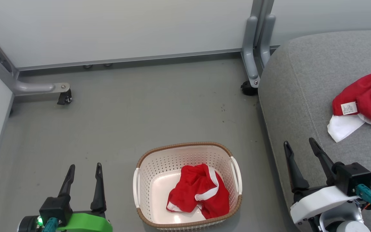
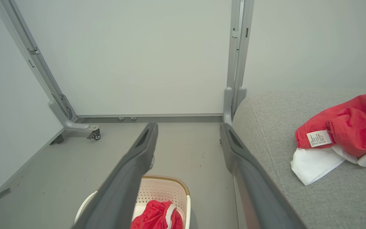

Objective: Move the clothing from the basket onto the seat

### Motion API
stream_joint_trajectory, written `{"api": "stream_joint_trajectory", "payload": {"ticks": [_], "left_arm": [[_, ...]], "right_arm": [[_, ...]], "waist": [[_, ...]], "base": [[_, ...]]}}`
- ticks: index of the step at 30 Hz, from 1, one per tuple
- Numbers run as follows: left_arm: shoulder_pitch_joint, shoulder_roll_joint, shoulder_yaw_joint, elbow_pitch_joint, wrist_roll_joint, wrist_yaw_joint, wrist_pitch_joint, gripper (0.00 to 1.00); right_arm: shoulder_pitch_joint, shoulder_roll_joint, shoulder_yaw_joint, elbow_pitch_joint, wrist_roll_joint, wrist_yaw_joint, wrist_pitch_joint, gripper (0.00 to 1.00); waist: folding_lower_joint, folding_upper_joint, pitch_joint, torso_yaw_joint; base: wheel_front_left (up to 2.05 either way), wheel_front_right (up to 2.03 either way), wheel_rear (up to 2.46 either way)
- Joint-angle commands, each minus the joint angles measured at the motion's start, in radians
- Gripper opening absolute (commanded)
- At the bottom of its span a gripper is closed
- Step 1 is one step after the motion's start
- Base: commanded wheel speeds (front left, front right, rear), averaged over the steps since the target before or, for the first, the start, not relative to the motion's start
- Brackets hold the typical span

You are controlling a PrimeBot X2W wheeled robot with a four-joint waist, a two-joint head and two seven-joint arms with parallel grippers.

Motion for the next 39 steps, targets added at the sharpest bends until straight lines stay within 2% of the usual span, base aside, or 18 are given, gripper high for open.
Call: {"api": "stream_joint_trajectory", "payload": {"ticks": [1, 9, 15, 26, 39], "left_arm": [[-0.009, -0.005, 0.003, 0.002, 0.010, -0.006, -0.001, 1.00], [-0.038, -0.009, -0.002, -0.006, 0.020, -0.018, -0.001, 1.00], [-0.122, -0.014, -0.053, -0.014, 0.034, -0.032, -0.001, 1.00], [-0.357, -0.017, -0.281, 0.075, 0.054, -0.054, -0.001, 1.00], [-0.669, -0.016, -0.533, 0.297, 0.040, -0.068, -0.001, 1.00]], "right_arm": [[0.006, -0.003, -0.002, -0.006, 0.001, -0.001, 0.001, 1.00], [-0.020, -0.003, -0.010, -0.021, 0.000, -0.001, 0.003, 1.00], [-0.069, -0.003, -0.026, -0.049, -0.011, -0.001, -0.002, 1.00], [-0.221, -0.003, -0.040, -0.118, -0.025, -0.001, -0.023, 1.00], [-0.419, -0.002, -0.032, -0.182, -0.029, -0.001, -0.071, 1.00]], "waist": [[0.0001, 0.0000, 0.001, 0.000], [0.0001, 0.0000, 0.028, 0.003], [0.0001, 0.0000, 0.097, 0.009], [0.0001, 0.0000, 0.339, -0.031], [0.0001, 0.0000, 0.685, -0.114]], "base": [[0.00, 0.00, 0.00], [0.00, 0.00, 0.00], [0.00, 0.00, 0.00], [0.00, 0.00, 0.00], [0.00, 0.00, 0.00]]}}
